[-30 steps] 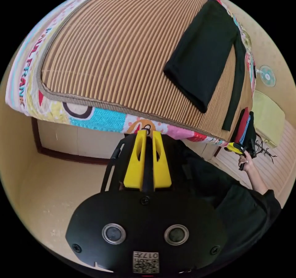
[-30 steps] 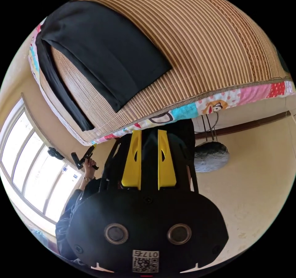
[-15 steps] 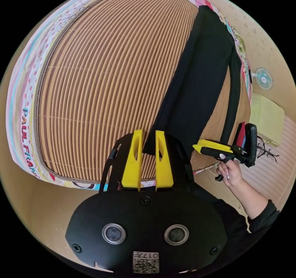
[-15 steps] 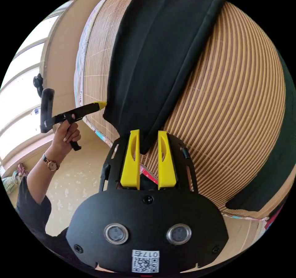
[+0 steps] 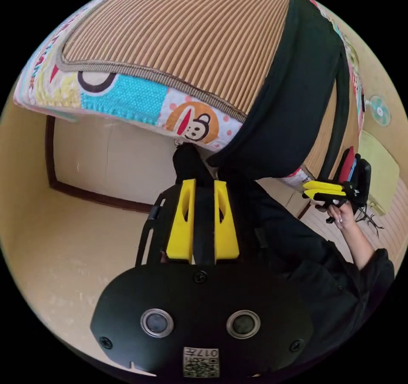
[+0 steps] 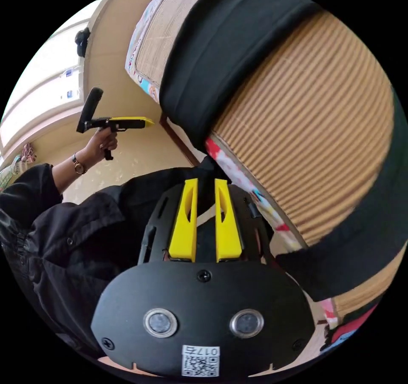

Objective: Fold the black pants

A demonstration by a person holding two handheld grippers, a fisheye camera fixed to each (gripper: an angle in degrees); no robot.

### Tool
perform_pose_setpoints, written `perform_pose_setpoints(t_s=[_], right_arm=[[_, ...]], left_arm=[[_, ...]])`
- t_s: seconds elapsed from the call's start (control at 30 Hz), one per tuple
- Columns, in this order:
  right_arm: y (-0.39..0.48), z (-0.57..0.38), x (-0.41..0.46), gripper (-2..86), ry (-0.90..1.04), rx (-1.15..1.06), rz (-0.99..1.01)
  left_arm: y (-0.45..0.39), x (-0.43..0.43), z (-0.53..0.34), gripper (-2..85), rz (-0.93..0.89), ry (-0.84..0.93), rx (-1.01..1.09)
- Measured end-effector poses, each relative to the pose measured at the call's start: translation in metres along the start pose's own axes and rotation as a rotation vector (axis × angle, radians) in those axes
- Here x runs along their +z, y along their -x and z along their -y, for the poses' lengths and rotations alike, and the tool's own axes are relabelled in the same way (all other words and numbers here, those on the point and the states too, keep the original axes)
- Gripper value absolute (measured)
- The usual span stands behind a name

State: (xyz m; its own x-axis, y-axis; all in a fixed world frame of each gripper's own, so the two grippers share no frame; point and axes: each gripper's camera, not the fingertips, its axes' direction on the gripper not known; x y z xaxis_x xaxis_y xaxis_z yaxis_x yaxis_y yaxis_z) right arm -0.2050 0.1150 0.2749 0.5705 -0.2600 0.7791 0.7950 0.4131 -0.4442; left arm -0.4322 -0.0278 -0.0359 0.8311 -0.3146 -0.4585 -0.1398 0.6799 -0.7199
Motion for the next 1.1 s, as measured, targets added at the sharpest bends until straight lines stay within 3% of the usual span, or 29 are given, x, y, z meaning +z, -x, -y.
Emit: perform_pose_setpoints(t_s=[0.1,0.27,0.4,0.5,0.6,0.73,0.87,1.1], right_arm=[[-0.065,-0.071,-0.058,8.0,-0.192,0.228,-0.068],[-0.165,-0.18,-0.1,10.1,-0.337,0.609,-0.222],[-0.213,-0.226,-0.061,10.8,-0.355,0.644,0.041],[-0.208,-0.258,-0.048,9.2,-0.501,0.683,0.078],[-0.2,-0.272,-0.018,7.9,-0.48,0.606,0.197],[-0.202,-0.311,0.01,4.6,-0.604,0.715,0.328],[-0.177,-0.331,0.001,2.6,-0.708,0.551,0.432],[-0.07,-0.305,-0.057,1.6,-0.778,-0.038,0.58]], left_arm=[[-0.014,0.002,-0.02,7.8,-0.064,-0.067,-0.036],[-0.093,0.042,-0.011,7.3,0.009,0.046,0.14],[-0.153,0.065,-0.001,6.7,-0.014,0.116,0.288],[-0.195,0.077,0.006,6.3,-0.037,0.141,0.375],[-0.226,0.084,0.011,6.1,-0.089,0.133,0.412],[-0.256,0.097,0.016,6.3,-0.17,0.155,0.432],[-0.3,0.095,0.01,6.7,-0.195,0.138,0.53],[-0.388,0.07,-0.009,12.2,-0.276,0.044,0.71]])
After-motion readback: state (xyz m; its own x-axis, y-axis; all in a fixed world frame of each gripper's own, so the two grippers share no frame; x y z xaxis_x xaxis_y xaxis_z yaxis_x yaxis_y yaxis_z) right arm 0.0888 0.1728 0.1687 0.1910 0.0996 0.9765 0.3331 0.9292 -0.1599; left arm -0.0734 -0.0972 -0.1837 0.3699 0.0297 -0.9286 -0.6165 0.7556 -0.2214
